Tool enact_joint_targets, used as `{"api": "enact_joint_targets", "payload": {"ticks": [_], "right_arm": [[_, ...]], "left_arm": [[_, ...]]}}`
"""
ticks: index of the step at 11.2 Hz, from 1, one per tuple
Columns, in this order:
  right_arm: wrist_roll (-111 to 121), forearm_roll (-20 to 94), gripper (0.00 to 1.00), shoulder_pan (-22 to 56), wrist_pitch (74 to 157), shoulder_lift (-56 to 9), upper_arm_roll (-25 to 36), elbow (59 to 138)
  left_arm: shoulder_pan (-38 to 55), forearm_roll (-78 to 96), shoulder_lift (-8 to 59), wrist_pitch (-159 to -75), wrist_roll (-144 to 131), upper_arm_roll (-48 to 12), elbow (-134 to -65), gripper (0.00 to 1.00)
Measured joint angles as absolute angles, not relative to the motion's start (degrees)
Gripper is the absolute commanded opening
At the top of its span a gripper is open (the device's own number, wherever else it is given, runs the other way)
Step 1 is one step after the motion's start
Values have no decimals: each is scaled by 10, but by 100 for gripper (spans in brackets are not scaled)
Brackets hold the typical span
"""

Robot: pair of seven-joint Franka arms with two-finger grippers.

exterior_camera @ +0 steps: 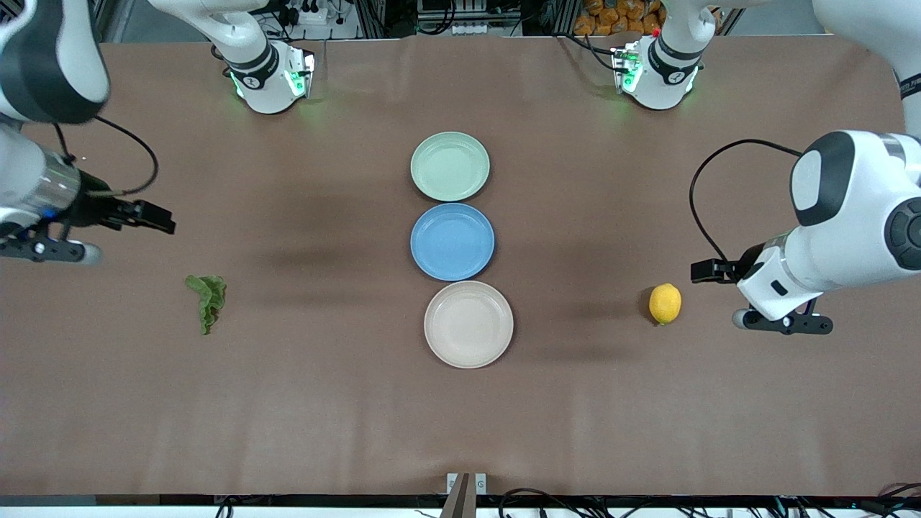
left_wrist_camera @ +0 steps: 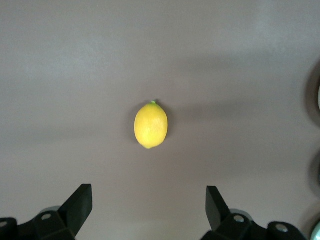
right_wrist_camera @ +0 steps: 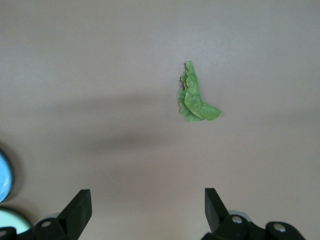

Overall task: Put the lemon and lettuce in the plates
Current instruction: 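Reach the right gripper to the lettuce while the left gripper reaches the lemon, then close the right gripper on the lettuce while the left gripper grasps the lemon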

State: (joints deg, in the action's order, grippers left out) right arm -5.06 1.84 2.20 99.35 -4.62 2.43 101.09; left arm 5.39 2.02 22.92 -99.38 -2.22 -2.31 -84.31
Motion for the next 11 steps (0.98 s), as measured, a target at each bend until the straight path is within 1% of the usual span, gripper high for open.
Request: {"api": "enact_joint_targets", "payload": {"ticks": [2,4,6,8,11], "right_arm": [[-49,9,100,22,1095,-60,25,1092],[-39,-31,100,22,1181,-81,25,1156],[-7,-46,100,15,1240,-117,27,1178],[15,-47,100,4,1304,-162,28,1182],[38,-48,91,-5,1403,-225,31,1194]], "left_arm": [[54,20,249,-1026,-21,-23,-844,100],[61,4,275,-1055,-18,-26,-845,100],[65,-4,306,-1083,-17,-27,-849,100],[69,-9,331,-1092,-16,-27,-853,100],[81,-33,363,-1112,-15,-28,-856,100]]}}
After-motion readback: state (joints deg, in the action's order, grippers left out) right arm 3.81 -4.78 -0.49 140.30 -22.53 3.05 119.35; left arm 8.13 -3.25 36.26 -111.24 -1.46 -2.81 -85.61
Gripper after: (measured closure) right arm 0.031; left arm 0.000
